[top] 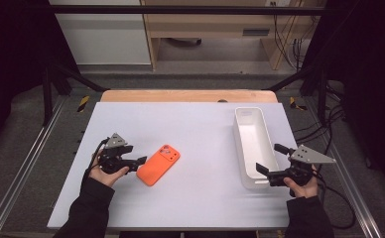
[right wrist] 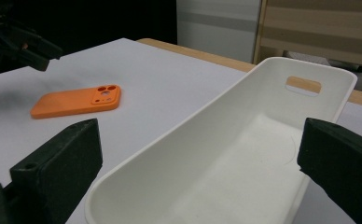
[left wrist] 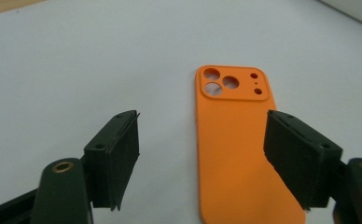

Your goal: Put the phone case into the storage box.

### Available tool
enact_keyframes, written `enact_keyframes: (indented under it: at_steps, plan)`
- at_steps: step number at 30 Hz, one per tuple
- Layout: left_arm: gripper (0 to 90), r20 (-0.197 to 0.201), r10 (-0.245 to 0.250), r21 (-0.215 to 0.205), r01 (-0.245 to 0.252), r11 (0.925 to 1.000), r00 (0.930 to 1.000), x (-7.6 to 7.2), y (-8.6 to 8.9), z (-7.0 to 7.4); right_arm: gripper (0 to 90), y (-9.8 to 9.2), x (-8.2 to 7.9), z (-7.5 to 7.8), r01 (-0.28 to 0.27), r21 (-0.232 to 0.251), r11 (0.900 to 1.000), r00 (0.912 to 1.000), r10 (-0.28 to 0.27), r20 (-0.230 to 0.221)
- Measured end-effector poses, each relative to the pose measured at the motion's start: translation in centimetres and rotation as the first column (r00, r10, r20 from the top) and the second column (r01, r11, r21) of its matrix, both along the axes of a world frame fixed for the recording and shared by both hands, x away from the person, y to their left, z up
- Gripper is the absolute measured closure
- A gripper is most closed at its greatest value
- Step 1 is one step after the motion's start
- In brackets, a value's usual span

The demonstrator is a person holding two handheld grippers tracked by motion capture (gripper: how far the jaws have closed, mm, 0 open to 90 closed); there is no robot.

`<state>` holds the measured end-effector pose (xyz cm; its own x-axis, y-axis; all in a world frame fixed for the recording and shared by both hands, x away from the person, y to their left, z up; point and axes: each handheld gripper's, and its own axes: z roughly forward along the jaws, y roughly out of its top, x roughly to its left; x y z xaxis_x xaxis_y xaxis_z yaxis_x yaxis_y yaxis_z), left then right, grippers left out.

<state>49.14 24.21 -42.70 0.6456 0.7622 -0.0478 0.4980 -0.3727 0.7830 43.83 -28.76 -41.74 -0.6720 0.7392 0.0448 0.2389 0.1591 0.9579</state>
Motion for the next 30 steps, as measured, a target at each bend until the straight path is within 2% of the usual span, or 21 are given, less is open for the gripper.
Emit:
enact_keyframes:
  at_steps: [6, 9, 20, 30]
  plan:
    - [15.0, 0.020, -0.001, -0.026, 0.002, 0.9997, 0.9998, -0.4, -0.2, 0.9, 0.4, 0.0, 0.0, 0.0, 0.000, -0.001, 1.000, 1.0000, 0.000, 0.002]
    - [9.6, 0.032, -0.001, -0.019, 0.002, 0.9998, 0.9995, -0.5, -0.5, 1.1, 0.4, 0.0, 0.0, 0.0, -0.001, -0.002, 1.000, 1.0000, 0.001, 0.001]
    - [2.2, 0.058, -0.016, -0.034, 0.017, 0.9993, 0.9982, -1.1, -1.4, 2.0, 0.4, 0.0, 0.0, 0.0, -0.004, 0.002, 1.000, 1.0000, 0.004, 0.001]
    - [0.7, 0.074, -0.044, -0.054, 0.048, 0.9974, 0.9963, -1.5, -2.1, 3.1, 0.4, -0.1, 0.0, 0.0, 0.000, -0.001, 1.000, 1.0000, 0.000, 0.005]
